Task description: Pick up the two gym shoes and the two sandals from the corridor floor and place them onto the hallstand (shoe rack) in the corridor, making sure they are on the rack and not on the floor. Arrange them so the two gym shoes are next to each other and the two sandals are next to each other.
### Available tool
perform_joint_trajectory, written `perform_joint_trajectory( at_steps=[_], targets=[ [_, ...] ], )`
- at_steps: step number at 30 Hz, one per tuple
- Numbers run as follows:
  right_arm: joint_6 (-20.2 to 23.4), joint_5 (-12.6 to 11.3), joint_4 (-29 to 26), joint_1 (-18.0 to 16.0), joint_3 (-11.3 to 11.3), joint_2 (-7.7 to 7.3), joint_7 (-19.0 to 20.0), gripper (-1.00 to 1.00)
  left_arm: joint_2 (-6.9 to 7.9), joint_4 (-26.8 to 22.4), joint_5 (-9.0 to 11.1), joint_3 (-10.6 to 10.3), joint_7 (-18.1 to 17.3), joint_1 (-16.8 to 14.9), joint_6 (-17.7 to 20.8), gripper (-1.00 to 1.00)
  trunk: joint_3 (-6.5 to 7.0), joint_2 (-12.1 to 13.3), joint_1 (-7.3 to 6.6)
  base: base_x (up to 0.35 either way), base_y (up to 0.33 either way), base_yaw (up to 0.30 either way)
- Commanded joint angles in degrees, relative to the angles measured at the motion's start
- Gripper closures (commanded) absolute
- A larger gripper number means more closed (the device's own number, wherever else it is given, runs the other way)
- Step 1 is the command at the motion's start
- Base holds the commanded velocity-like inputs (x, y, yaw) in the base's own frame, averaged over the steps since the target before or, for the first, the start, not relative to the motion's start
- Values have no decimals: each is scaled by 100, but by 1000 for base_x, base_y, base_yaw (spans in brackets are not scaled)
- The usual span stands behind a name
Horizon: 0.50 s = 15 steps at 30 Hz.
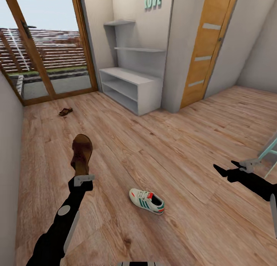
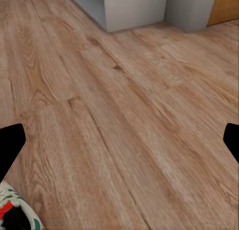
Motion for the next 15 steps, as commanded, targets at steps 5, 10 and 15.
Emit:
perform_joint_trajectory(
  at_steps=[5, 10, 15],
  targets=[
    [19, 45, -8, -4, -11, 0, 44, -100, -14, 2, -72, -116, 9, -3, -1, 100, -5, -2, -1, 0, 0, 279],
    [19, 45, -8, -4, -11, 0, 44, -100, -18, 2, -75, -193, 27, -3, 0, 100, -5, -2, -1, 0, 0, 279],
    [20, 45, -8, -2, -11, 0, 44, -100, -22, 2, -74, -213, 34, -3, 5, 100, -5, -2, -1, 0, 0, 279]
  ],
)
